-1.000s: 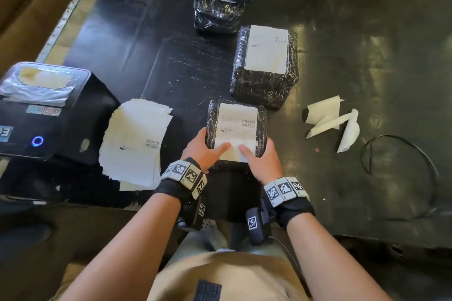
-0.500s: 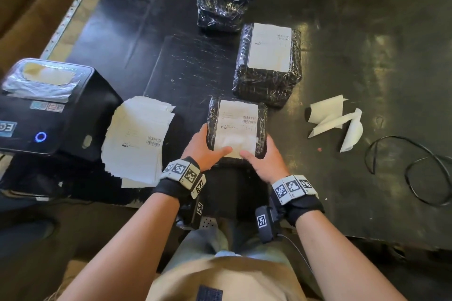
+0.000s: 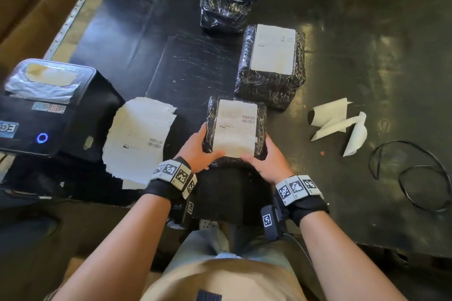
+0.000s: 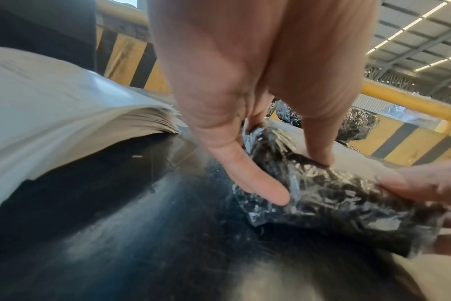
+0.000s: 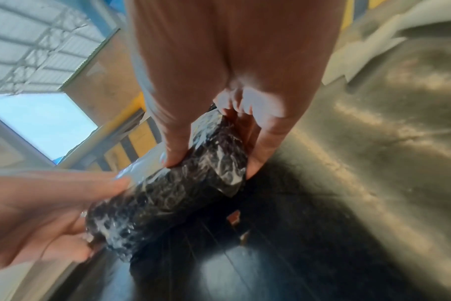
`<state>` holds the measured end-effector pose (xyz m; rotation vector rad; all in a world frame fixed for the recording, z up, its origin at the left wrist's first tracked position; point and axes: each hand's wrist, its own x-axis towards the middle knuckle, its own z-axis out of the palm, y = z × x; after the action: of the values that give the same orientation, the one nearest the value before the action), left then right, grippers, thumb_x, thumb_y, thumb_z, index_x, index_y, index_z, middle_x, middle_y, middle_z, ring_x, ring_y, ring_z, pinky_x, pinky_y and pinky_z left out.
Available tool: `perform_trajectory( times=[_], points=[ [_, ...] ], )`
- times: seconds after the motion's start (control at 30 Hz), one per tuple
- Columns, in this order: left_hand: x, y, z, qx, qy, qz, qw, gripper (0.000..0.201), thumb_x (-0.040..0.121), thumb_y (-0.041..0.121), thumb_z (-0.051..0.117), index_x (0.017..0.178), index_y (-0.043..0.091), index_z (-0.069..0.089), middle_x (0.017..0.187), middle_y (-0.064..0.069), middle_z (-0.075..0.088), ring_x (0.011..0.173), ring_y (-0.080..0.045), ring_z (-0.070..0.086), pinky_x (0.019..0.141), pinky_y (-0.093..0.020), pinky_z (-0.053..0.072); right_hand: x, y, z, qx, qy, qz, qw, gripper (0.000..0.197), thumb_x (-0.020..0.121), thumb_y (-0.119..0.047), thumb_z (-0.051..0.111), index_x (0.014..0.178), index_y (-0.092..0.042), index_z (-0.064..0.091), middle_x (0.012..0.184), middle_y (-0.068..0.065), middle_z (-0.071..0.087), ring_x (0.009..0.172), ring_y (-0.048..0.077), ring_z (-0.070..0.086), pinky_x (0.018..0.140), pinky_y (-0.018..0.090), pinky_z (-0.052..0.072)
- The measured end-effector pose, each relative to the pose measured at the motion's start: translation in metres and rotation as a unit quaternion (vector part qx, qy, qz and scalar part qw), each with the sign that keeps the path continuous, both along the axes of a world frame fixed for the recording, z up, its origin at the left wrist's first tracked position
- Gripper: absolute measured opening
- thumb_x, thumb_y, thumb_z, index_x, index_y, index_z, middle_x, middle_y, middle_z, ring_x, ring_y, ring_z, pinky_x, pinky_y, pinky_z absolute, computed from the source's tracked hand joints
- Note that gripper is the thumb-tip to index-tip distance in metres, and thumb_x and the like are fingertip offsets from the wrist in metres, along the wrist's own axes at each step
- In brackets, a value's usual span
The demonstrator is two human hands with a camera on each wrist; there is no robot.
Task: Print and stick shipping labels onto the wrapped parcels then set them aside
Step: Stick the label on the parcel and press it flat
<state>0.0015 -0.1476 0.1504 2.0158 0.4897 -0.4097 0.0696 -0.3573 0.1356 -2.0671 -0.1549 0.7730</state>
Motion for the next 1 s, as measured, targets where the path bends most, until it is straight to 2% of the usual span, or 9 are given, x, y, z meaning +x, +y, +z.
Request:
perform_trajectory(
  times=[0.13,0.33,0.43,0.57,0.67,0.77,0.9,0.97,1.0],
  points=[
    [-0.001,0.002,0.001,0.007,0.014,-0.013,1.000,0.083,0.088,0.020,0.067,0.150,0.032,0.014,0.142,-0.003,0.046,0.120,-0.024,0.055,0.073,-0.036,0.061,0.002,-0.001,0.002,-0.014,0.006,0.013,1.000,0.076,0.085,-0.031,0.072,0.147,-0.033,0.029,0.142,-0.008,0.050,0.129,0.016,0.047,0.101,0.024,0.032],
    [-0.003,0.008,0.007,0.008,0.041,-0.038,0.998,0.084,0.091,0.016,0.061,0.153,0.033,0.006,0.146,-0.003,0.043,0.121,-0.024,0.055,0.073,-0.026,0.060,0.010,-0.010,0.011,-0.049,0.036,0.076,0.995,0.079,0.092,-0.028,0.064,0.154,-0.026,0.016,0.150,-0.006,0.041,0.138,0.017,0.037,0.103,0.023,0.026],
    [-0.004,0.012,0.013,0.014,0.050,-0.044,0.998,0.079,0.093,0.014,0.058,0.152,0.030,0.009,0.140,-0.006,0.049,0.115,-0.022,0.059,0.072,-0.022,0.057,0.019,-0.013,0.014,-0.045,0.042,0.102,0.993,0.073,0.093,-0.028,0.063,0.153,-0.026,0.021,0.147,-0.006,0.044,0.136,0.016,0.039,0.103,0.023,0.026],
    [-0.003,0.011,0.017,-0.002,0.066,0.000,0.998,0.078,0.090,0.028,0.063,0.152,0.027,0.016,0.118,-0.002,0.056,0.098,-0.015,0.061,0.069,-0.028,0.058,0.017,-0.004,0.017,0.011,0.048,0.015,0.999,0.062,0.086,-0.040,0.069,0.140,-0.027,0.041,0.127,-0.013,0.056,0.119,0.008,0.052,0.097,0.023,0.036],
    [0.001,-0.002,0.017,0.004,0.047,0.032,0.998,0.076,0.085,0.045,0.066,0.147,0.026,0.027,0.135,0.001,0.052,0.113,-0.017,0.057,0.082,-0.037,0.057,0.011,0.013,0.013,-0.016,0.035,-0.054,0.998,0.072,0.078,-0.054,0.071,0.136,-0.024,0.043,0.126,-0.009,0.058,0.116,0.014,0.057,0.093,0.028,0.042],
    [0.002,-0.009,0.014,0.016,0.028,0.069,0.997,0.071,0.085,0.041,0.067,0.144,0.023,0.031,0.139,-0.001,0.051,0.119,-0.019,0.056,0.090,-0.043,0.055,0.010,0.023,0.009,-0.058,0.034,-0.072,0.995,0.075,0.077,-0.055,0.071,0.133,-0.016,0.042,0.129,-0.002,0.057,0.117,0.020,0.056,0.096,0.033,0.043],
    [-0.001,0.003,0.014,-0.044,0.039,0.056,0.997,0.062,0.093,0.029,0.060,0.146,0.021,0.030,0.127,-0.002,0.056,0.107,-0.018,0.061,0.078,-0.033,0.059,0.018,0.016,0.007,-0.049,0.060,-0.077,0.994,0.051,0.089,-0.049,0.060,0.126,-0.014,0.052,0.121,-0.001,0.060,0.105,0.019,0.057,0.087,0.028,0.041],
    [-0.005,0.009,0.014,-0.046,0.043,0.067,0.996,0.062,0.093,0.027,0.059,0.147,0.018,0.031,0.115,0.000,0.058,0.099,-0.015,0.063,0.073,-0.028,0.059,0.021,0.015,0.007,-0.029,0.085,-0.083,0.992,0.048,0.089,-0.048,0.061,0.123,-0.013,0.054,0.118,0.000,0.062,0.102,0.019,0.058,0.087,0.029,0.043],
    [-0.007,0.010,0.013,-0.048,0.046,0.069,0.995,0.061,0.093,0.028,0.060,0.146,0.016,0.032,0.116,-0.002,0.058,0.100,-0.017,0.063,0.075,-0.028,0.059,0.022,0.015,0.007,-0.019,0.097,-0.090,0.991,0.051,0.088,-0.047,0.063,0.124,-0.013,0.053,0.115,0.000,0.061,0.100,0.019,0.058,0.086,0.029,0.043]
  ],
)
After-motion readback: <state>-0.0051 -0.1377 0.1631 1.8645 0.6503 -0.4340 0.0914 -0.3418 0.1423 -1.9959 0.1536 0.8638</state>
